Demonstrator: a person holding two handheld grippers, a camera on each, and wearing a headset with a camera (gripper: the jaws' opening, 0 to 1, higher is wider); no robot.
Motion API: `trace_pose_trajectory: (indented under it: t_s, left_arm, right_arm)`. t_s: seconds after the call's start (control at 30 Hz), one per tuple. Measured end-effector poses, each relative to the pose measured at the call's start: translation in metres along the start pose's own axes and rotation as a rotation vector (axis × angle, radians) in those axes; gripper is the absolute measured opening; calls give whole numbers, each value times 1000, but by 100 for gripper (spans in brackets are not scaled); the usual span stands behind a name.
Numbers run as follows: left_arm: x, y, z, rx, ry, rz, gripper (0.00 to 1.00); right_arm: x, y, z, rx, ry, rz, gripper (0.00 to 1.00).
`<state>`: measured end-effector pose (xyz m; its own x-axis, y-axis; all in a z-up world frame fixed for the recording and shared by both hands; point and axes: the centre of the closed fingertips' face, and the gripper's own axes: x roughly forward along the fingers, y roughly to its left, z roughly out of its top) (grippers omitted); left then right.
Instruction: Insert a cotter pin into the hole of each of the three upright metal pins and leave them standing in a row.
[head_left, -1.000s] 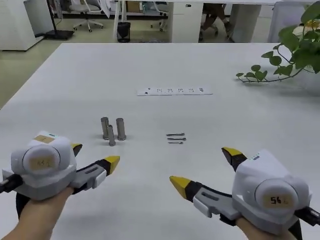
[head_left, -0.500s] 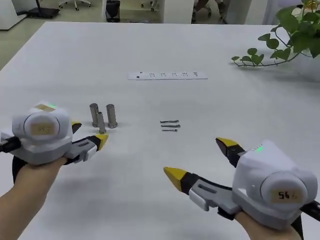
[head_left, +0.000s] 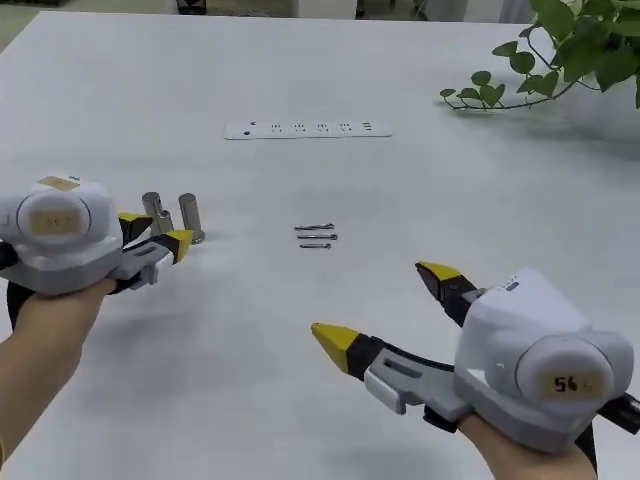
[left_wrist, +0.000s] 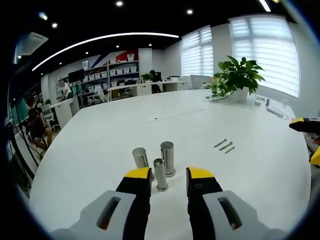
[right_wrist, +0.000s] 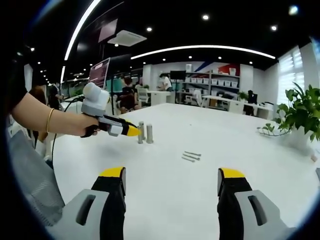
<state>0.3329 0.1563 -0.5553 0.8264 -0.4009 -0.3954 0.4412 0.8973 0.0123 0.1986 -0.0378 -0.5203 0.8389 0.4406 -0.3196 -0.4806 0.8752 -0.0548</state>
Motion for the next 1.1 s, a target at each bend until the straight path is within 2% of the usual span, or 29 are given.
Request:
trace_pose_trajectory:
  t_s: [0.1,0.2,0.3,0.43,0.67,1.1]
  left_arm:
    - [6,5,-4,35,19,5,21]
    - [10,9,-6,36,25,3,16]
    - [13,7,-7,39,29,-17,13]
    - [17,6,-15,71,62,-22,11]
    - [18,9,-15,34,61,-26,6]
    - [18,8,-15,15,62,-11,6]
  right_arm:
    - [1,-1,-1,12,2,1,72]
    - [1,-1,-2,10,5,1,71]
    - [1,-1,-2,10,4,4,71]
    - [0,0,-3,11,8,8,70]
    - [0,-2,-4,8,14,0,70]
    - [0,2,-6,-39,38,12,70]
